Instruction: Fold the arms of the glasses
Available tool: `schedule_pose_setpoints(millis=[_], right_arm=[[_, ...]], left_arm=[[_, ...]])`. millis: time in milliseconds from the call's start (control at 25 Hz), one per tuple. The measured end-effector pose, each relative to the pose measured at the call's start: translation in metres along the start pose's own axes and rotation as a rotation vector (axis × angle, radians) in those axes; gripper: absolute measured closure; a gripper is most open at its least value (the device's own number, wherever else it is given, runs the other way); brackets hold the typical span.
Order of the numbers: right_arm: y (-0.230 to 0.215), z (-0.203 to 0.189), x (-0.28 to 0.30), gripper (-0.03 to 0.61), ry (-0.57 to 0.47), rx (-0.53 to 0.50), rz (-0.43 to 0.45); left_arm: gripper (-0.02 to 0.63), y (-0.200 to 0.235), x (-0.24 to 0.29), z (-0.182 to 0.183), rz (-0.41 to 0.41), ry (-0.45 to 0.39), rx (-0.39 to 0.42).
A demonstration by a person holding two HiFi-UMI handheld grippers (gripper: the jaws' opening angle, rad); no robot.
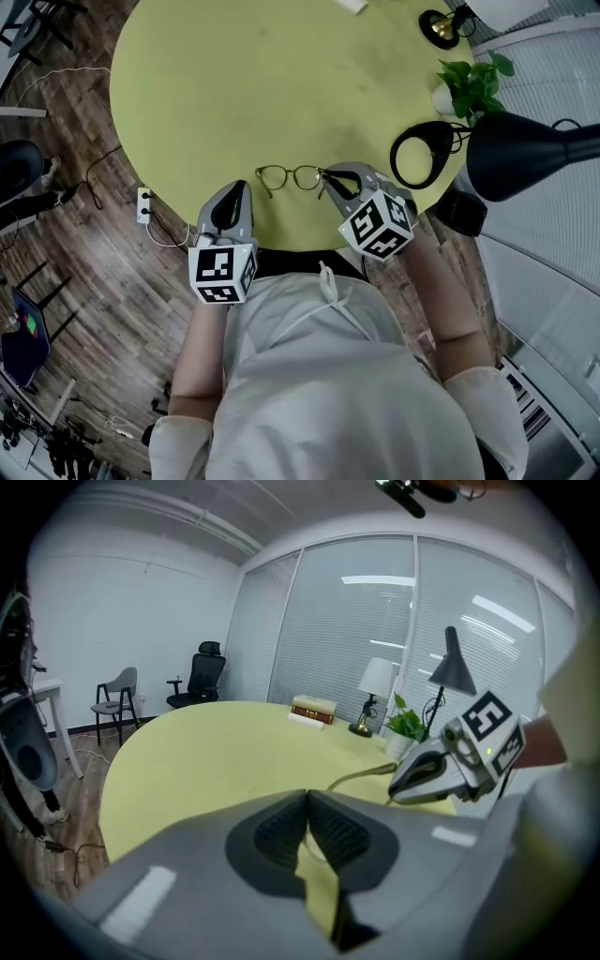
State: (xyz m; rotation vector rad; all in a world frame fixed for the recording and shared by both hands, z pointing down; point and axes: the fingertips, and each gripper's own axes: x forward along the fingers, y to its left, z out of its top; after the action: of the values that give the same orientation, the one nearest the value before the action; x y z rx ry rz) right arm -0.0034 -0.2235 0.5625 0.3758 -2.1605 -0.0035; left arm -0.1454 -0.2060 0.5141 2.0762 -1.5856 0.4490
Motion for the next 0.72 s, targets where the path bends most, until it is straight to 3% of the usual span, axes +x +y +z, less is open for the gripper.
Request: schedule_pose_setpoints(millis=[720], right_arm=[[0.006,0.002,-0.001,0.558,-0.008,-0.036,-0.008]], left_arm=[[0.607,0.001,0.027,0.001,-0.038,0.023,-0.028]])
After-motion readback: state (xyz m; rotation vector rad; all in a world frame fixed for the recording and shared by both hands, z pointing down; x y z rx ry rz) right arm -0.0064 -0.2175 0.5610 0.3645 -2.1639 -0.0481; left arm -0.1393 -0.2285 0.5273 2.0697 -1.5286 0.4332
